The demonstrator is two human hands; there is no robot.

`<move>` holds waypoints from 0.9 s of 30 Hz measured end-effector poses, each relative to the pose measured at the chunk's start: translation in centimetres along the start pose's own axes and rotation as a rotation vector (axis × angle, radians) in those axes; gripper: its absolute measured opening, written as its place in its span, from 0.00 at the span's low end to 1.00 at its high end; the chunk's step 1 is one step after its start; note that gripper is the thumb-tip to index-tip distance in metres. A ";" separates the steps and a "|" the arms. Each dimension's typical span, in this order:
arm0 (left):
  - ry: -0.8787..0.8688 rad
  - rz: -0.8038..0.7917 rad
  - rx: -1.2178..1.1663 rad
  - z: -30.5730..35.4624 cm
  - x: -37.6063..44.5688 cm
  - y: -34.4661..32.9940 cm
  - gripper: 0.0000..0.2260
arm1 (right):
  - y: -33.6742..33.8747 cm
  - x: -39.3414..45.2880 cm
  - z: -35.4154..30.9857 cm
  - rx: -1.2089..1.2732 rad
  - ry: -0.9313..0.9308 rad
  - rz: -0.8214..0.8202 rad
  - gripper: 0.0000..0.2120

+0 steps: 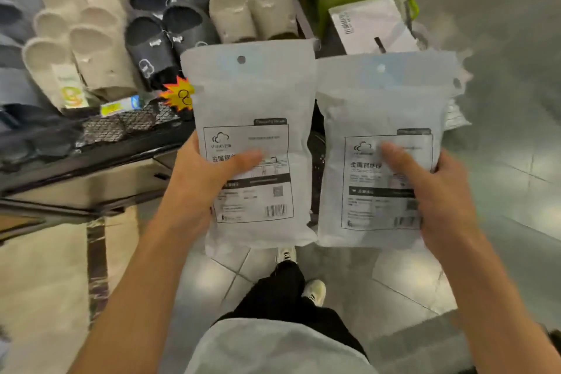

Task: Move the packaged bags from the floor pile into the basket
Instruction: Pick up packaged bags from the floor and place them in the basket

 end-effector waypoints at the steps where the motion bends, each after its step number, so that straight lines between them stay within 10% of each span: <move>1: 0.021 0.031 -0.007 -0.5 0.9 0.4 0.34 | -1.2 1.2 0.0 -0.011 0.003 -0.041 0.18; 11: 0.186 0.204 0.005 -9.5 12.8 0.3 0.32 | -12.2 13.9 8.1 -0.136 -0.105 -0.253 0.16; 27: 0.362 0.308 0.093 -43.0 29.1 -6.1 0.28 | -21.6 33.2 41.9 -0.275 -0.251 -0.370 0.14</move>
Point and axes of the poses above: each hand's wrist, its own x-axis towards the middle knuckle, its own y-axis out of the back of the hand, z = x × y, the point moved 2 cm from there along x, towards the middle knuckle, and after that the axes turned 9 degrees about z, right-handed, at the moved point
